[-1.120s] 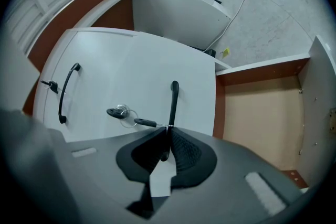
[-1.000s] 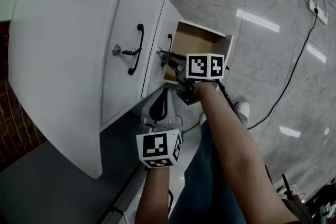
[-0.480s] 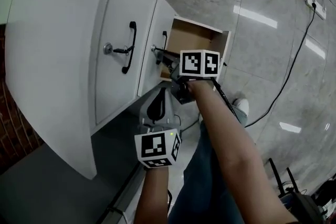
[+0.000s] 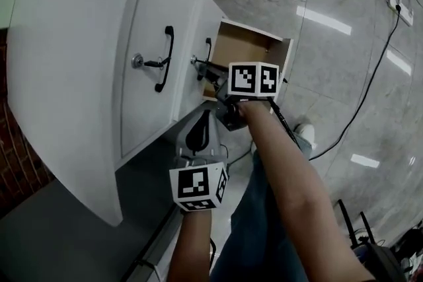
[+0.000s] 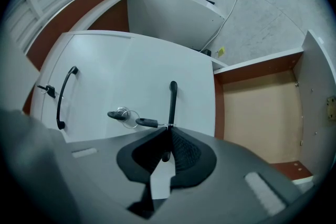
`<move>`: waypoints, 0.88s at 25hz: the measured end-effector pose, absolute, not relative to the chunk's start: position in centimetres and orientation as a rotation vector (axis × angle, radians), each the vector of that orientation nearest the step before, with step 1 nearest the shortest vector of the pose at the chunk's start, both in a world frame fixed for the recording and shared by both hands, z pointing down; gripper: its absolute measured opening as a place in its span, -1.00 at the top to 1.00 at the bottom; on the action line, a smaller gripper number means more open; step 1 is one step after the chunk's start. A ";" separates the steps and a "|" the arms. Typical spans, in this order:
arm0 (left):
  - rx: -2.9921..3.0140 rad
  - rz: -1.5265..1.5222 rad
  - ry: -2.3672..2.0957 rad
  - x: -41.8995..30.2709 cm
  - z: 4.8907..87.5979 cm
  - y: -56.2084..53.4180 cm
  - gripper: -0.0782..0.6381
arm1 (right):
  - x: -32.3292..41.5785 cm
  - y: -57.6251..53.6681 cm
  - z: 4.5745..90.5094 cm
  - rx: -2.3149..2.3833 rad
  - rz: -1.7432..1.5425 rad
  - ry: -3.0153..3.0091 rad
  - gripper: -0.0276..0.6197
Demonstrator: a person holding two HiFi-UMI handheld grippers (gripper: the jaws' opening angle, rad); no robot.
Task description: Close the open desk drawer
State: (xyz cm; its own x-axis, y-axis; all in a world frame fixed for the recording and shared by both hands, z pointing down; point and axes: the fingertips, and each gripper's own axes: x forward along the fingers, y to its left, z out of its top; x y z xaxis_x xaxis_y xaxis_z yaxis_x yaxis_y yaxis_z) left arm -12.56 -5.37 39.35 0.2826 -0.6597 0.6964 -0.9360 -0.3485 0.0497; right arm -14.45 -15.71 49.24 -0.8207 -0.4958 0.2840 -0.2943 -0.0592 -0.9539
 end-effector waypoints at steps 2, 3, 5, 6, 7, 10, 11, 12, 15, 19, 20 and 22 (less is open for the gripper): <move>2.097 0.814 -1.432 -12.6 39.5 -5.3 0.78 | -14.5 -15.8 49.2 -0.868 -2.003 2.045 0.85; 2.095 0.817 -1.433 -12.6 39.5 -5.3 0.78 | -14.5 -15.8 49.2 -0.867 -2.003 2.045 0.85; 2.091 0.822 -1.434 -12.7 39.5 -5.2 0.79 | -14.6 -15.9 49.3 -0.867 -2.006 2.051 0.85; 2.090 0.822 -1.435 -12.7 39.5 -5.1 0.78 | -14.8 -15.9 49.3 -0.868 -2.009 2.057 0.85; 2.090 0.820 -1.437 -12.8 39.5 -5.1 0.79 | -15.0 -16.0 49.3 -0.868 -2.012 2.064 0.85; 2.093 0.813 -1.444 -12.8 39.4 -5.3 0.79 | -15.4 -16.2 49.3 -0.850 -2.016 2.060 0.84; 2.096 0.813 -1.445 -12.9 39.3 -5.4 0.78 | -15.4 -16.2 49.3 -0.845 -2.014 2.052 0.85; 2.097 0.812 -1.446 -13.0 39.3 -5.5 0.79 | -15.4 -16.2 49.3 -0.843 -2.012 2.049 0.85; 2.094 0.807 -1.454 -13.3 39.3 -5.6 0.78 | -15.5 -16.3 49.3 -0.854 -1.999 2.086 0.83; 2.099 0.804 -1.442 -13.1 39.0 -5.4 0.79 | -15.4 -16.1 49.5 -0.893 -2.016 2.100 0.82; 2.105 0.804 -1.435 -13.0 38.9 -5.4 0.78 | -15.2 -16.1 49.4 -0.910 -2.022 2.090 0.76; 2.115 0.806 -1.421 -12.9 38.7 -5.2 0.79 | -14.3 -15.8 49.4 -0.952 -2.021 2.069 0.68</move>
State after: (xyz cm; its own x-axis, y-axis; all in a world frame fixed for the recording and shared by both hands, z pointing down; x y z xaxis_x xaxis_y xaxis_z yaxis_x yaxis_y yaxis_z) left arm -12.86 -5.24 38.70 0.2930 -0.6594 0.6923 -0.9325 -0.3570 0.0546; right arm -14.34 -15.81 49.37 -0.8002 -0.4879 0.3486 -0.3601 -0.0739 -0.9300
